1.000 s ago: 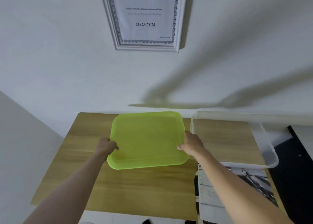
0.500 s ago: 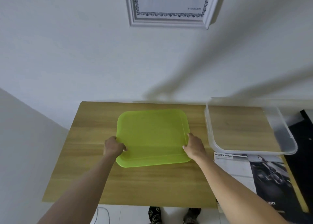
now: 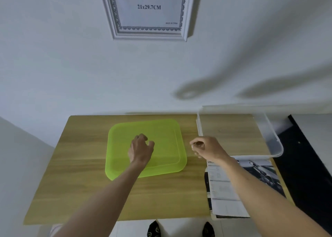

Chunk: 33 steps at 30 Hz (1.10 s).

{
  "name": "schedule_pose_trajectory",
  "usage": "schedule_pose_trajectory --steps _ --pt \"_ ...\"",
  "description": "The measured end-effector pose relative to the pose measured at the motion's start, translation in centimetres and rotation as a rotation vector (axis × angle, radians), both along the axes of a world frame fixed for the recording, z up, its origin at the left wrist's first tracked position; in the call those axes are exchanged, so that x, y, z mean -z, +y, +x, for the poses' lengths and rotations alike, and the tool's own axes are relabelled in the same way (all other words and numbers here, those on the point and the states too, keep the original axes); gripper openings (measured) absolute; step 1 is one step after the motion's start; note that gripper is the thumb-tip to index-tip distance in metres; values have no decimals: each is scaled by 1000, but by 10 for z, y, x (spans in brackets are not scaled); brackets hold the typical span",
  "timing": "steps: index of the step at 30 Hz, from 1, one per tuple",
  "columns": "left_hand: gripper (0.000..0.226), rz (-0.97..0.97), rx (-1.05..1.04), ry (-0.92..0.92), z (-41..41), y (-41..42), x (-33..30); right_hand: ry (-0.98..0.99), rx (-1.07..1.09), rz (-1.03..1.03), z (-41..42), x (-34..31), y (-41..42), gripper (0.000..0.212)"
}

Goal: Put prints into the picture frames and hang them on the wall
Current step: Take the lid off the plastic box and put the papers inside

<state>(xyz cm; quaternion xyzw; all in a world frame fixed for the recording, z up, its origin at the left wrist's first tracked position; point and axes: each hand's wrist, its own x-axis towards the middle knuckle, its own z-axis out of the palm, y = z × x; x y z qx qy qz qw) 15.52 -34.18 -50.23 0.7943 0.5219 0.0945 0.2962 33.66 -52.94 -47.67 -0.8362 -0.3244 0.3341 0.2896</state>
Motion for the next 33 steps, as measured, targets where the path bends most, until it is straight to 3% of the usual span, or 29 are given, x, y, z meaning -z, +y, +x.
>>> schedule_pose_trajectory --steps 3,6,11,13,17,22,30,33 --pt "27 -74 116 -49 39 -57 -8 -3 99 87 29 -18 -47 13" --pt "28 -159 196 12 70 -114 -5 -57 177 87 60 -25 -103 17" --pt "29 -352 163 246 99 -190 20 -165 241 -38 104 -8 -203 21" --pt "32 -403 107 313 106 -212 35 -225 233 -181 120 8 -235 20" --pt "67 -393 -21 351 116 -242 49 -204 248 -520 133 47 -273 55" --pt "61 -359 -147 371 131 -271 54 -146 311 -653 123 81 -280 87" --pt "58 -444 -296 280 136 -286 66 -215 415 -573 117 83 -286 54" --pt "56 -493 -324 252 131 -285 67 -167 474 -564 113 83 -291 55"
